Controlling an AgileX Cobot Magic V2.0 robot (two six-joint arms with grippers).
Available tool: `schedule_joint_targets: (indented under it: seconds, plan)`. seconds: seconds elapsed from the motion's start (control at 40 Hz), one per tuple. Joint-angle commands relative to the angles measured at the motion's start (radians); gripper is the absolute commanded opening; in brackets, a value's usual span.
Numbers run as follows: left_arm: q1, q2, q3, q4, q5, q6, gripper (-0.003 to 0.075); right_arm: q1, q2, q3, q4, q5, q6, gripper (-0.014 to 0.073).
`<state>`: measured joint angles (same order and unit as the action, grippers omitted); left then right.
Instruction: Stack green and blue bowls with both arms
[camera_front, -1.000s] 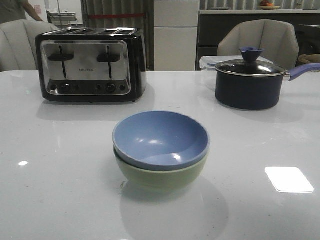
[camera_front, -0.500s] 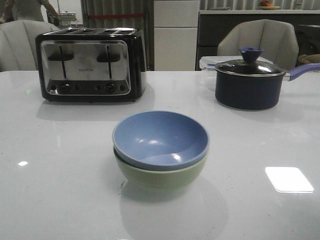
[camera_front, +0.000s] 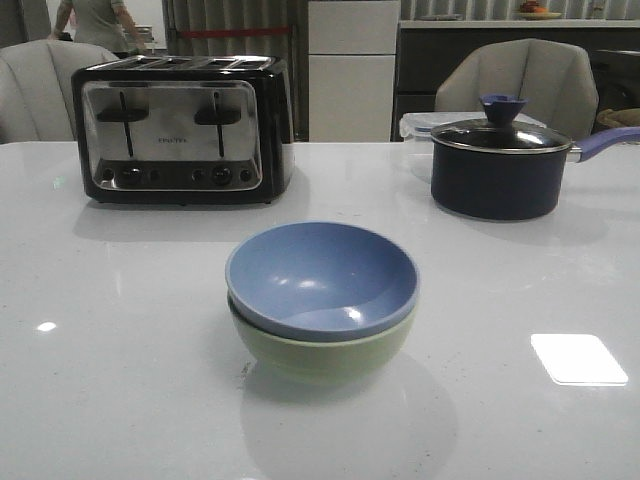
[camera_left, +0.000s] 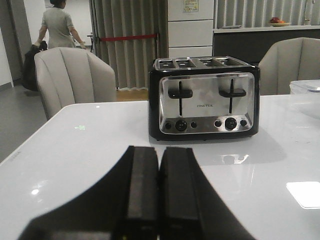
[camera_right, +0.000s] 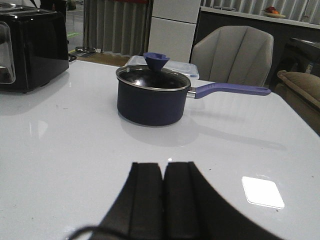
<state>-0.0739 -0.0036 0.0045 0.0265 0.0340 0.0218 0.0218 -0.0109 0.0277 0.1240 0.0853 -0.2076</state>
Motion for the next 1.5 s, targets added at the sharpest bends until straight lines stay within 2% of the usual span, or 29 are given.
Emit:
schedule_joint_targets:
  seconds: [0.0,0.2,0.28,0.42,1.48]
  plan:
    - [0.001,-0.019,0.003,-0.004,-0.092,-0.011,0.0093,-0.007,-0.019,-0.003,-0.009,-0.097,-0.005,0.0052]
    - [0.001,-0.019,0.003,-0.004,-0.092,-0.011,0.0093,-0.007,-0.019,-0.003,0.009,-0.103,0.013,0.0052]
    - [0.001,-0.019,0.003,-0.004,-0.092,-0.011,0.0093,-0.007,-0.019,-0.003,-0.004,-0.120,0.089,0.0052]
    - [0.001,-0.019,0.003,-0.004,-0.092,-0.011,0.0093,-0.008,-0.019,-0.003,-0.124,-0.162,0.260,0.0052]
    - [0.001,-0.019,0.003,-0.004,-0.092,-0.011,0.0093,-0.008,-0.019,-0.003,-0.124,-0.154,0.234,0.0052]
